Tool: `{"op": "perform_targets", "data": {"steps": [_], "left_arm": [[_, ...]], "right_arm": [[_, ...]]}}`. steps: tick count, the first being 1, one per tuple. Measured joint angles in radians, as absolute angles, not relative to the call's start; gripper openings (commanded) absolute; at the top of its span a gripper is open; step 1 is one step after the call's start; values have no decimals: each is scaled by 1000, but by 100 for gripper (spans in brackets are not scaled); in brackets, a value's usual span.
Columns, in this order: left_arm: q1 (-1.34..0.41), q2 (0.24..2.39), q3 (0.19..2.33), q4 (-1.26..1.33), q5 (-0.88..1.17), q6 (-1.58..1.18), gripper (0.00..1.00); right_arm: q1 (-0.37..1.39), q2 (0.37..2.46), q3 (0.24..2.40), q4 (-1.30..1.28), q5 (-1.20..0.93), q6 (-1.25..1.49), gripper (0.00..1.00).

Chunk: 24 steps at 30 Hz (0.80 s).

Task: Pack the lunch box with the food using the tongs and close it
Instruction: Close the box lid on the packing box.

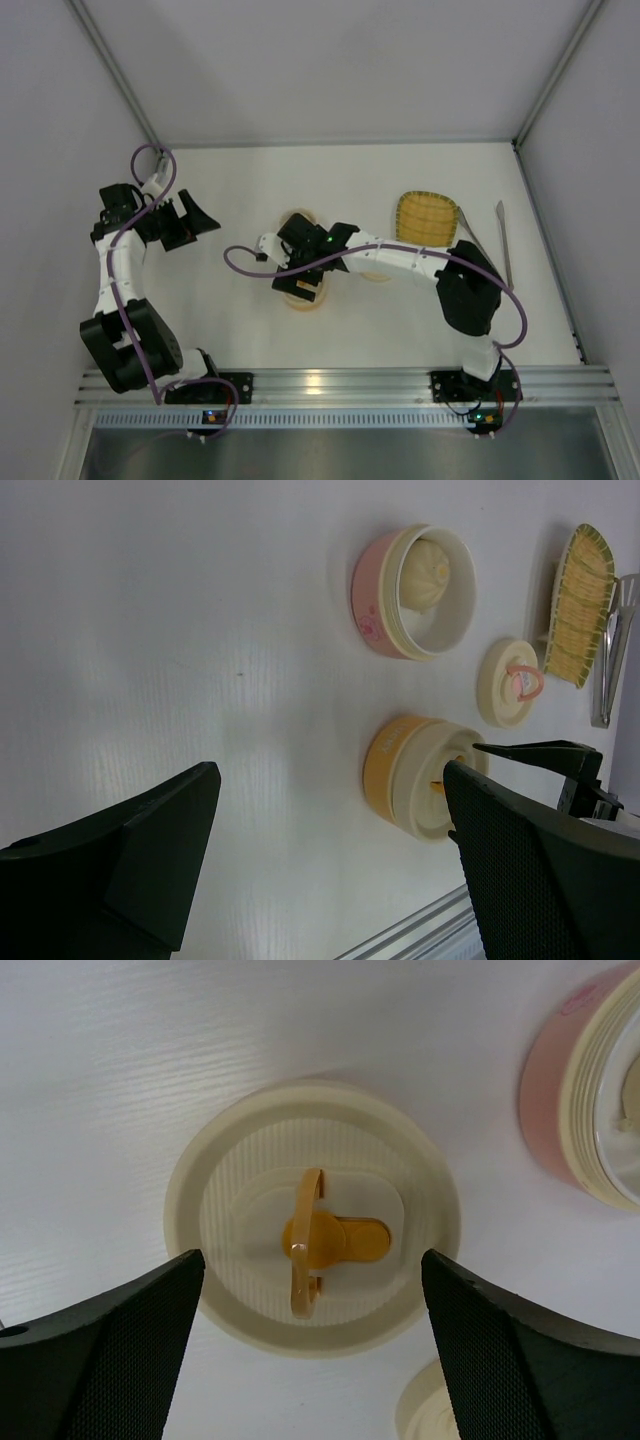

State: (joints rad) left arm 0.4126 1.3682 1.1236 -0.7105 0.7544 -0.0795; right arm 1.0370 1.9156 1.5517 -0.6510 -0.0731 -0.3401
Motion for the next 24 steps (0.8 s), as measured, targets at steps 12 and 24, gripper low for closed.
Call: {"op": "perform_targets", "data": {"steps": [12, 24], "left_arm": [[413, 1368, 1124, -710, 746, -75, 98], [413, 1380, 1124, -710, 743, -74, 98]], "right_arm": [[997, 1952, 1534, -614, -149, -340, 84], [967, 1969, 1541, -561, -200, -335, 81]]}}
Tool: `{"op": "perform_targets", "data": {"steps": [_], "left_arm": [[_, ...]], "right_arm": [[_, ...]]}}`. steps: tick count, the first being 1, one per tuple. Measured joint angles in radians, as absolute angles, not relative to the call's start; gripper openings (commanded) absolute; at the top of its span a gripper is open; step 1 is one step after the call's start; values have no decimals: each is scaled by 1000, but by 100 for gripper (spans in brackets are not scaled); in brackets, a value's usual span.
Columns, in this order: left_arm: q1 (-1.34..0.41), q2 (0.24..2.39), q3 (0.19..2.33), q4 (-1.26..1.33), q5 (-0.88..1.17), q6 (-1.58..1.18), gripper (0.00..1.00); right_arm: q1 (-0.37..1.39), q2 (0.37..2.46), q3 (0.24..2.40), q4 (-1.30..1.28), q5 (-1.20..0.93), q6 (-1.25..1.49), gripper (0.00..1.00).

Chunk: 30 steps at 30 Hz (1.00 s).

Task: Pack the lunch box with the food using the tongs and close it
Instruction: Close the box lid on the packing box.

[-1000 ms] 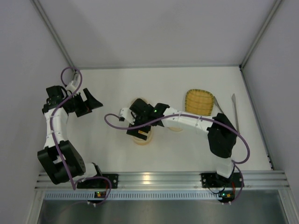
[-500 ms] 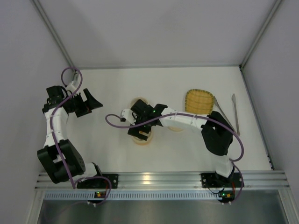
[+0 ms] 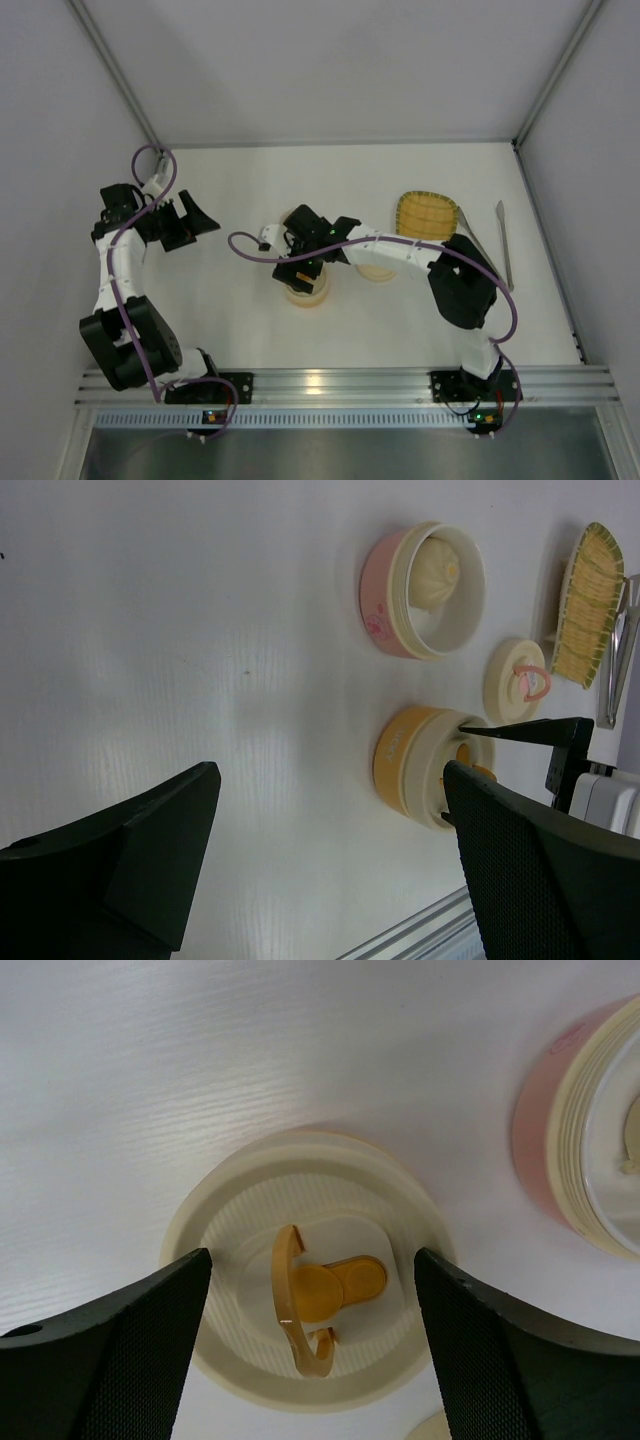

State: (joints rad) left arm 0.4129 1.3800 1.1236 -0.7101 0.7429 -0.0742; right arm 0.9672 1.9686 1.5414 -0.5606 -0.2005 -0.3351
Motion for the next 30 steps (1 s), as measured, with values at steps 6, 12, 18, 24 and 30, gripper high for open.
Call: {"op": "perform_targets", "data": {"steps": [6, 12, 18, 24, 30], "left_arm": [[413, 1382, 1124, -710, 743, -72, 98], [413, 1382, 1124, -710, 743, -72, 98], [413, 1382, 1124, -711, 743, -65, 98], [413, 1382, 1124, -711, 741, -55, 98], [413, 1382, 1124, -711, 741, -53, 98]], "right_arm": [[969, 1968, 1535, -545, -191, -334, 80], [987, 1941, 1480, -482, -161, -327, 79], [1012, 1929, 1453, -433, -138, -327, 78], [1014, 1929, 1454, -431, -138, -328, 79], [1014, 1929, 1460, -439, -136, -327, 80]]}}
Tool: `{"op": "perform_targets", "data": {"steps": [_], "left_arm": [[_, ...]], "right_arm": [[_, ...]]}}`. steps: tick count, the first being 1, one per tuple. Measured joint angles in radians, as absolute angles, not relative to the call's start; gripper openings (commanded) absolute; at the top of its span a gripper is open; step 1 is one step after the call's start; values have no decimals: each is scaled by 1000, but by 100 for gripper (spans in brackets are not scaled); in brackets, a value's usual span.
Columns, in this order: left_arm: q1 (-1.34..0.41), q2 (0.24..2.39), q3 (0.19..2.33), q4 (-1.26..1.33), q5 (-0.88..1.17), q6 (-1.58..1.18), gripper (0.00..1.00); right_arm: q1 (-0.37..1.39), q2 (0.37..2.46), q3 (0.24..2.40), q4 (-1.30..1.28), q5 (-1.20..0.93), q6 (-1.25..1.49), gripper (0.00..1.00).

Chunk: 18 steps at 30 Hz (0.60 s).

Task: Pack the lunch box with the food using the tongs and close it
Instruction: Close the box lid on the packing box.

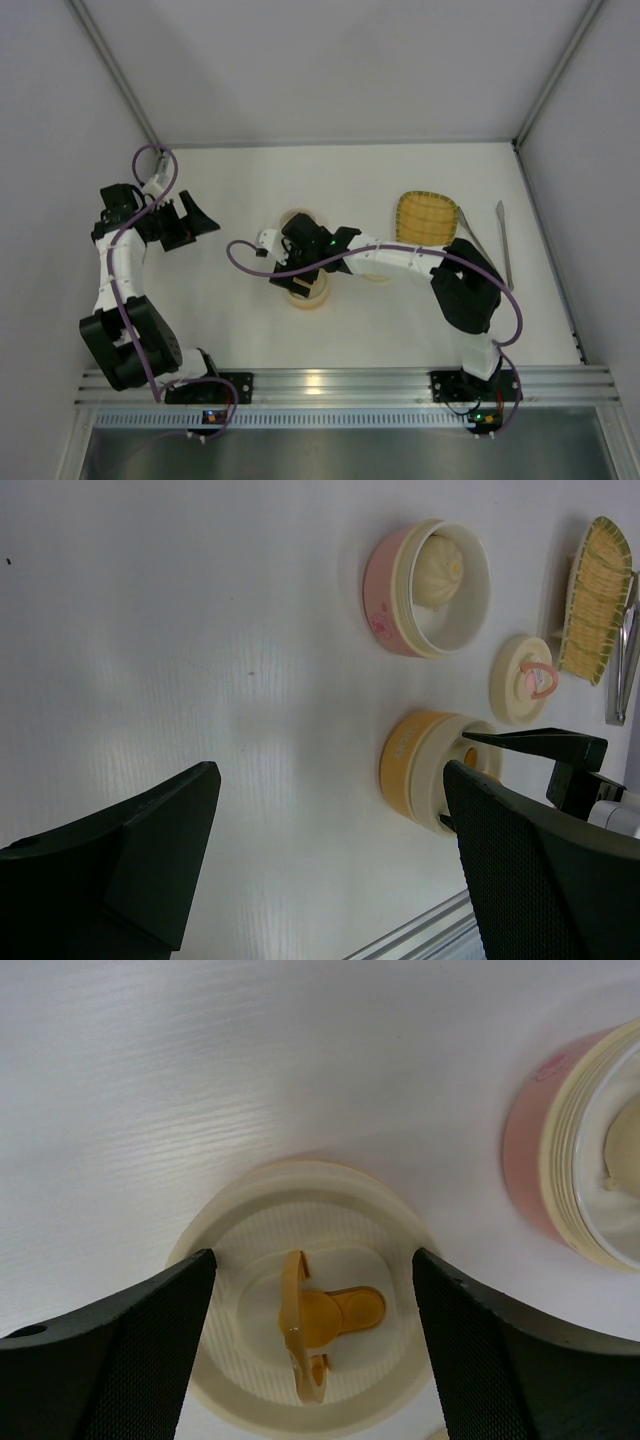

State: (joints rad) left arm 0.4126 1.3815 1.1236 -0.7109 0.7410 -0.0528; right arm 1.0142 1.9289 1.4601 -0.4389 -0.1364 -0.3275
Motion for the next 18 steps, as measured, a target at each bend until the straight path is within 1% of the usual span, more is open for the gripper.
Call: {"op": "perform_targets", "data": {"steps": [7, 14, 16, 18], "left_arm": [[413, 1381, 1124, -711, 741, -52, 98], [413, 1369, 1125, -712, 743, -49, 98], [413, 1366, 1126, -712, 743, -48, 98], [413, 1366, 1127, -712, 744, -48, 98]], "right_arm": [[1003, 1929, 1478, -490, -150, -321, 82], [945, 1887, 1528, -577, -236, -313, 82], [923, 1848, 1530, -583, -270, -304, 81], [900, 1812, 1540, -591, -298, -294, 76]]}}
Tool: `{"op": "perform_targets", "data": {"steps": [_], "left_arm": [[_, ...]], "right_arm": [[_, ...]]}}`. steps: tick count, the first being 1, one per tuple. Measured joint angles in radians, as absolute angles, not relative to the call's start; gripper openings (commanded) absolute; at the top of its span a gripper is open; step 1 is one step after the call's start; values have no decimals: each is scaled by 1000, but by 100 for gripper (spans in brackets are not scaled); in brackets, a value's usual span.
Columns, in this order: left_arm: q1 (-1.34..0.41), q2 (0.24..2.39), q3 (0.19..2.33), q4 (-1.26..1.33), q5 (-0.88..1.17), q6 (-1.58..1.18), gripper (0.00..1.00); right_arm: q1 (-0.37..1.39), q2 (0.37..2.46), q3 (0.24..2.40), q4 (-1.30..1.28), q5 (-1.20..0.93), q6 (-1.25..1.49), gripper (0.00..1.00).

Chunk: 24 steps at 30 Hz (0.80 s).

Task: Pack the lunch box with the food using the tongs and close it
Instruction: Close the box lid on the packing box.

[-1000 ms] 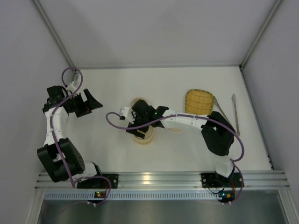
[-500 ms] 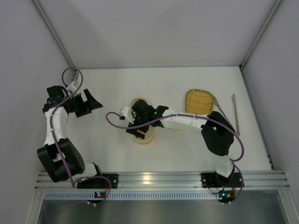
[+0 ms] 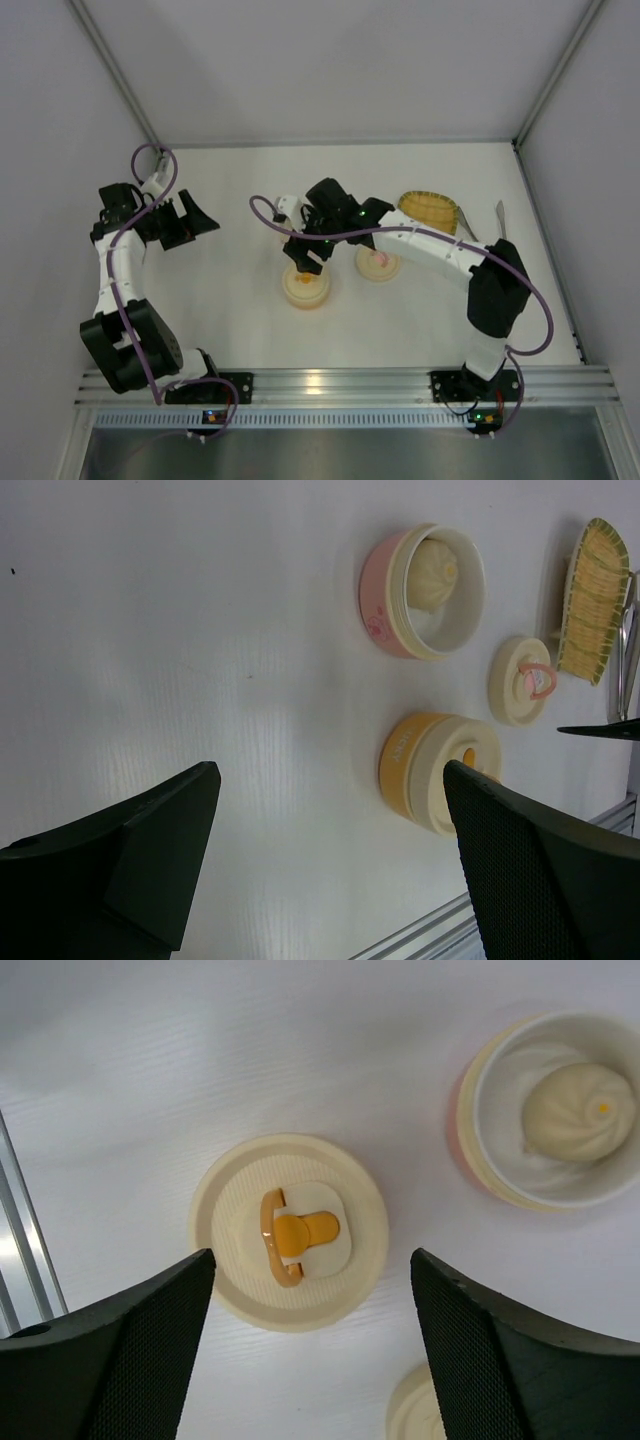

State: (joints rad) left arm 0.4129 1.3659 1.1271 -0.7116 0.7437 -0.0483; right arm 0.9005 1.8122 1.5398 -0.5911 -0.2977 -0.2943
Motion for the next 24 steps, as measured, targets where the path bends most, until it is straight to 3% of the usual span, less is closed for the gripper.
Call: {"op": "perform_targets", "data": {"steps": [6, 24], "left_arm": [[413, 1365, 1128, -712, 743, -39, 98], [413, 1351, 1130, -711, 724, -1, 98]], "right_arm": [[879, 1776, 1567, -622, -314, -308, 56], [989, 1866, 1578, -742, -169, -290, 51]]}}
